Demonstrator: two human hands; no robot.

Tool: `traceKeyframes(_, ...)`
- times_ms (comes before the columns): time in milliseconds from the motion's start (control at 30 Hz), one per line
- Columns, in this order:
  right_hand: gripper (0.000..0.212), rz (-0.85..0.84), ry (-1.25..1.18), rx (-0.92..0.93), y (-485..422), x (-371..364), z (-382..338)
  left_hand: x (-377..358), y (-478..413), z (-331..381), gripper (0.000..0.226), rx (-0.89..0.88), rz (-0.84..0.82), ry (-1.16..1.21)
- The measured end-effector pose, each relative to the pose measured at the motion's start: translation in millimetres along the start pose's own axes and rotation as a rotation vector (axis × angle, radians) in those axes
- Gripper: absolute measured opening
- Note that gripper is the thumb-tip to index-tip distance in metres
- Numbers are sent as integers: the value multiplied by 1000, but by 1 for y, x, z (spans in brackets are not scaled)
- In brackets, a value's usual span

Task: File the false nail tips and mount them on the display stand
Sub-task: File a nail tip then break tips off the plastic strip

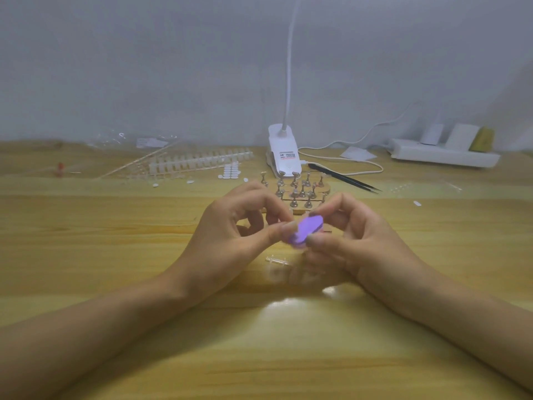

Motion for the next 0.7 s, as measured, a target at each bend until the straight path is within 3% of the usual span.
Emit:
traceKeyframes(67, 31, 12, -9, -8, 0, 2, 0, -1, 0, 1, 8, -7, -13, -8)
traceKeyframes(167, 33, -101, 12, 1, 0, -6, 0, -1, 0, 1, 8, -10, -11, -15)
traceKeyframes(267, 36, 33, -10, 14, 0, 3, -1, 0, 0, -1, 7, 5, -1, -6)
traceKeyframes(367, 32, -96, 22, -9, 0, -5, 1, -1, 0, 0, 7, -1, -15, -17)
traceKeyframes(500, 29, 51, -39, 22, -1, 5, -1, 0, 0, 0, 8, -1, 1, -15)
traceKeyframes(600, 29, -73, -16, 7, 0, -3, 1, -1, 1, 2, 7, -14, -12, -29)
traceKeyframes(700, 31, 46, -27, 63, -1, 4, -3, 0, 0, 2, 7, -15, -3, -29)
Point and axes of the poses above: each hand's wrist, its own y-axis away from the middle knuckle, its own x-axis out of the back of the hand, z = x × y, the point moved 5 cm from there along -y, towards the middle knuckle, and after that the axes turned 3 degrees about -z, right-handed, at the moved point
